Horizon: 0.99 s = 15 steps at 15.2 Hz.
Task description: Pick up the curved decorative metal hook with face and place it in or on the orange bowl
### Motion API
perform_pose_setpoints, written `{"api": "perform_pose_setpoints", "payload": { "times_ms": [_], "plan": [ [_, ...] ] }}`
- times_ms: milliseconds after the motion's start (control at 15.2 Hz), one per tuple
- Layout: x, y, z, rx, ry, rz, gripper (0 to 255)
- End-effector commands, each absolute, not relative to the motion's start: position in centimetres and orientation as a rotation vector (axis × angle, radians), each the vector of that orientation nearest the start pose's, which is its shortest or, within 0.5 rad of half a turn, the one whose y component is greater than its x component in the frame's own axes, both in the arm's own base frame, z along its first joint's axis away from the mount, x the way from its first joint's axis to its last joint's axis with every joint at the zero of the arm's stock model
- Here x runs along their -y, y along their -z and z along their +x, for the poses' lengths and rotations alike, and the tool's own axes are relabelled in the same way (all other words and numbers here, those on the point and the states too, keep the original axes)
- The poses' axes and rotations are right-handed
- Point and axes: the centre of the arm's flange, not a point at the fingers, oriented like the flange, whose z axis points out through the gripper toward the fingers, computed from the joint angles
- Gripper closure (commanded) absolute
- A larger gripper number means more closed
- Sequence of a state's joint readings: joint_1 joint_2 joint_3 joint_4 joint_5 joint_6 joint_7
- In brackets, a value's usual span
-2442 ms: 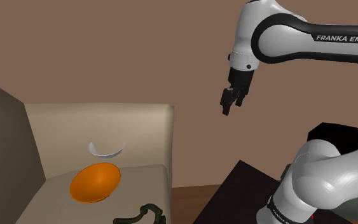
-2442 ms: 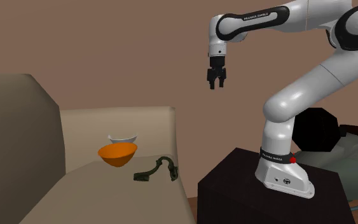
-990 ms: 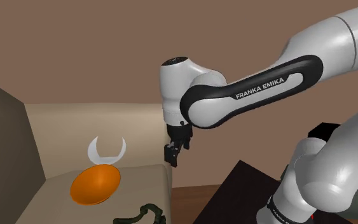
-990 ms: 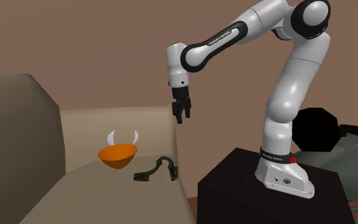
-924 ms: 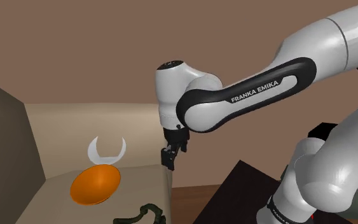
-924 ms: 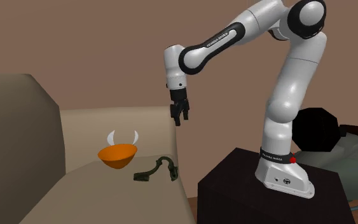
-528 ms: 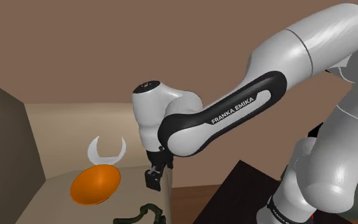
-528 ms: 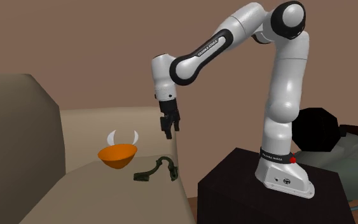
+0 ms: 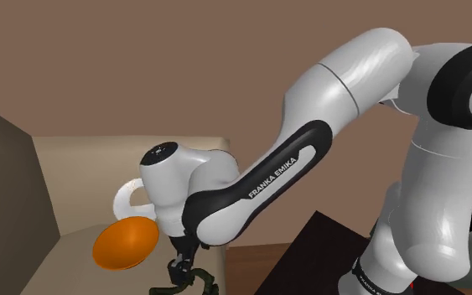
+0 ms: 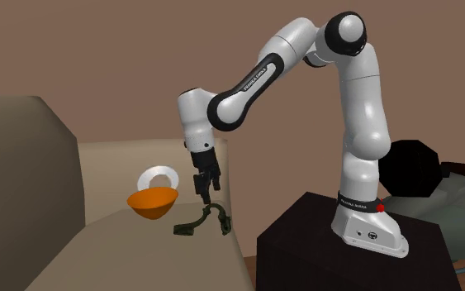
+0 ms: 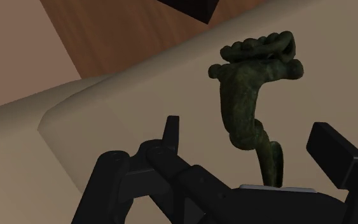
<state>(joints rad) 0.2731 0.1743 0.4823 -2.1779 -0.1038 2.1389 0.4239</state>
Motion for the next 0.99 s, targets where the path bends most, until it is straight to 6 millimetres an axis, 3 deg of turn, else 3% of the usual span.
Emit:
{"api": "perform_pose_setpoints", "payload": {
  "times_ms": [0,330,792,858,924],
  "plan": [
    [-36.2,-29.5,38.7,0.643,-0.258,-3.173,0],
    [-35.8,-27.1,38.4,0.643,-0.258,-3.173,0],
    [-35.8,-27.1,38.4,0.643,-0.258,-3.173,0],
    [-35.8,-27.1,38.4,0.643,-0.258,-3.173,255],
    [-35.8,-27.1,38.4,0.643,-0.258,-3.173,255]
  ]
}}
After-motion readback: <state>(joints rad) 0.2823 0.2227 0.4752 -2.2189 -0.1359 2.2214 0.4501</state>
